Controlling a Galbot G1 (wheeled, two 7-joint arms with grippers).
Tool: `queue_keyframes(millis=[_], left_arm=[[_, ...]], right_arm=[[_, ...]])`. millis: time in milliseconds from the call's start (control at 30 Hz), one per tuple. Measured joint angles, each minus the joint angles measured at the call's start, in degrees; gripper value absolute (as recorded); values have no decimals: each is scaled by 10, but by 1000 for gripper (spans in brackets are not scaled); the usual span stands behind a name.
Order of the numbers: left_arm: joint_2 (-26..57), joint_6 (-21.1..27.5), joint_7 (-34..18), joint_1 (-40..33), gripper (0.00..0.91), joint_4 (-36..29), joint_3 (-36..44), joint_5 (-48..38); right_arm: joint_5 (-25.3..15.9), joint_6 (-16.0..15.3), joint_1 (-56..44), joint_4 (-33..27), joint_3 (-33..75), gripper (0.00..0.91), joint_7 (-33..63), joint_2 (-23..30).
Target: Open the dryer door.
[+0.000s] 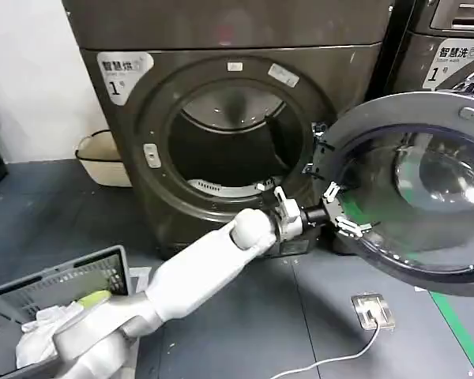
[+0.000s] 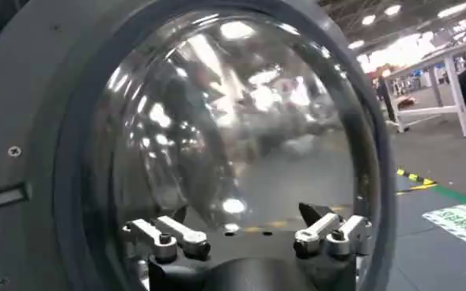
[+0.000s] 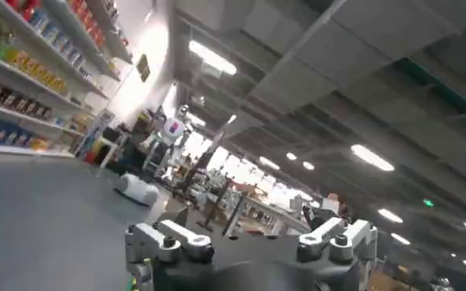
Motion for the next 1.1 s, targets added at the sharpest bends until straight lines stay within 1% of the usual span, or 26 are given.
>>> queue_keyframes(millis=[233,433,733,1100], left_arm=[[6,5,-2,6,907,-14,-1,0],[33,22,-6,24,907,-54,-2,-2],[102,53,-24,71,907,-174,-28,-17],[205,105,-64,160,907,-336,-92,-23]], right_arm=[[4,1,-2,-2,8,907,0,1],[23,7,0,-2,13,907,-4,-2],[23,10,10,-2,7,907,-8,-2],[24,7,24,8,-6,907,-16,-7]])
